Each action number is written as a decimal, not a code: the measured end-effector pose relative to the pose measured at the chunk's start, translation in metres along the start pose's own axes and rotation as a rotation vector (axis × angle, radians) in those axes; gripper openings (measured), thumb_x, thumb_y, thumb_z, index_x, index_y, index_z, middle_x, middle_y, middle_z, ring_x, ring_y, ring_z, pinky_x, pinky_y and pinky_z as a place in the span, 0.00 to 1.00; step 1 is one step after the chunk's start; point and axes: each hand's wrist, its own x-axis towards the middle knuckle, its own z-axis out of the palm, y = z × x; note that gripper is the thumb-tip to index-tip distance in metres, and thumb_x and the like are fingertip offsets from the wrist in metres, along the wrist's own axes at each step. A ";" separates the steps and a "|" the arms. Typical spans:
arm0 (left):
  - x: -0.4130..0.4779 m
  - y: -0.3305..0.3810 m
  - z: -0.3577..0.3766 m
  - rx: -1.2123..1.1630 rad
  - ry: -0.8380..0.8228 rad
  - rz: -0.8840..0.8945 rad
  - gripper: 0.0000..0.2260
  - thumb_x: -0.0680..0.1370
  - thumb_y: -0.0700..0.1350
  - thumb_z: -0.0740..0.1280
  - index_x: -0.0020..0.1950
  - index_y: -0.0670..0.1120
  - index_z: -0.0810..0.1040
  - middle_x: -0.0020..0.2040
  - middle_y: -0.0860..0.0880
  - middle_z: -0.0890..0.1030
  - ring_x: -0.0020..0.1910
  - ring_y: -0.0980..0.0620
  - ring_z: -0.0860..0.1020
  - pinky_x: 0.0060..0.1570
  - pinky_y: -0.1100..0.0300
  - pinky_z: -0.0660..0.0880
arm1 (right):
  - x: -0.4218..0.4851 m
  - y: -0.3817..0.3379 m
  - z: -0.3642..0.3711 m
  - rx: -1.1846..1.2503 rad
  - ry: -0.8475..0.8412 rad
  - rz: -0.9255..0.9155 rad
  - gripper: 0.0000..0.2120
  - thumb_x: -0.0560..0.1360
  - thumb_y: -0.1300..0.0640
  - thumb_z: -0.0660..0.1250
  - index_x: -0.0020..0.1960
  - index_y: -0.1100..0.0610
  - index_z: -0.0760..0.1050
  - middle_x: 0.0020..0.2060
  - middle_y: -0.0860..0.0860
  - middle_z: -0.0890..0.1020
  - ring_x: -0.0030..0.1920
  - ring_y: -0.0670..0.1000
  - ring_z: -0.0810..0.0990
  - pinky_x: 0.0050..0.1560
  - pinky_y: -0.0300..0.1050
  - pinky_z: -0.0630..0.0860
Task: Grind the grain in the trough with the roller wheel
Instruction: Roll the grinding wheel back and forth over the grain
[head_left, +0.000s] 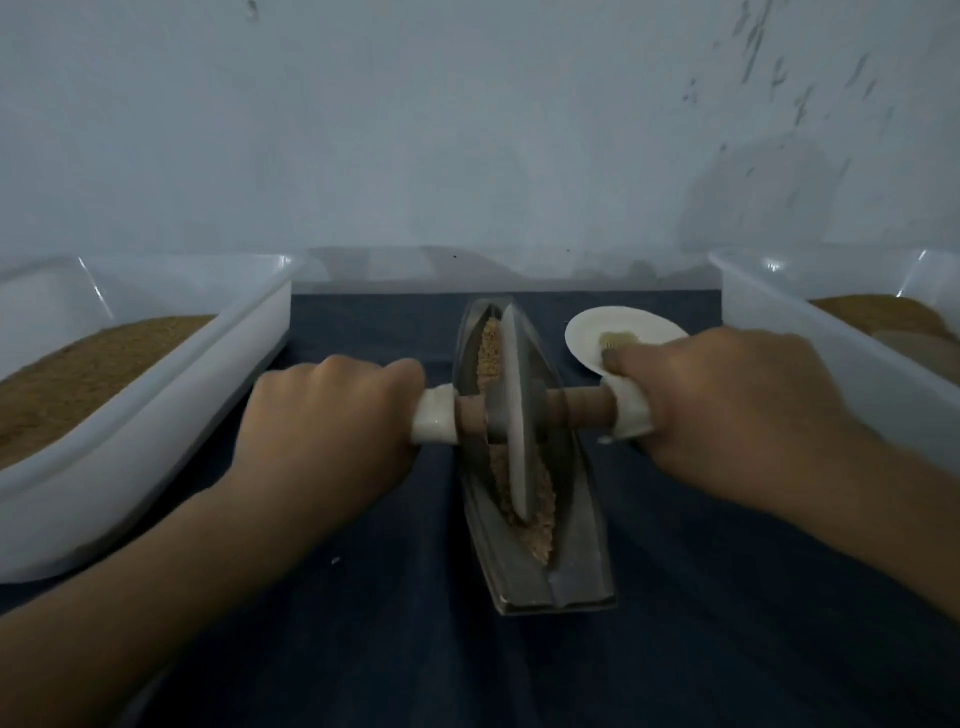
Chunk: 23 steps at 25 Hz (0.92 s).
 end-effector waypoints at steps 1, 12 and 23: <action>0.002 0.000 0.001 0.007 -0.027 -0.005 0.17 0.65 0.51 0.71 0.35 0.55 0.60 0.26 0.57 0.60 0.22 0.53 0.58 0.28 0.67 0.50 | 0.003 0.000 0.002 -0.013 -0.028 0.013 0.16 0.55 0.45 0.73 0.37 0.45 0.68 0.26 0.41 0.53 0.23 0.45 0.51 0.29 0.33 0.47; 0.016 -0.003 0.022 0.020 -0.062 -0.097 0.11 0.72 0.54 0.68 0.37 0.53 0.67 0.29 0.53 0.73 0.25 0.46 0.74 0.26 0.60 0.62 | 0.031 -0.005 0.013 0.010 -0.090 0.077 0.10 0.65 0.48 0.71 0.38 0.46 0.70 0.27 0.42 0.65 0.25 0.45 0.61 0.24 0.38 0.58; 0.075 -0.004 0.023 0.030 -0.340 -0.268 0.04 0.76 0.50 0.66 0.46 0.52 0.78 0.40 0.49 0.77 0.38 0.46 0.77 0.36 0.55 0.70 | 0.077 0.003 0.040 0.099 -0.313 0.222 0.07 0.76 0.45 0.66 0.45 0.47 0.72 0.39 0.47 0.77 0.38 0.52 0.75 0.36 0.44 0.70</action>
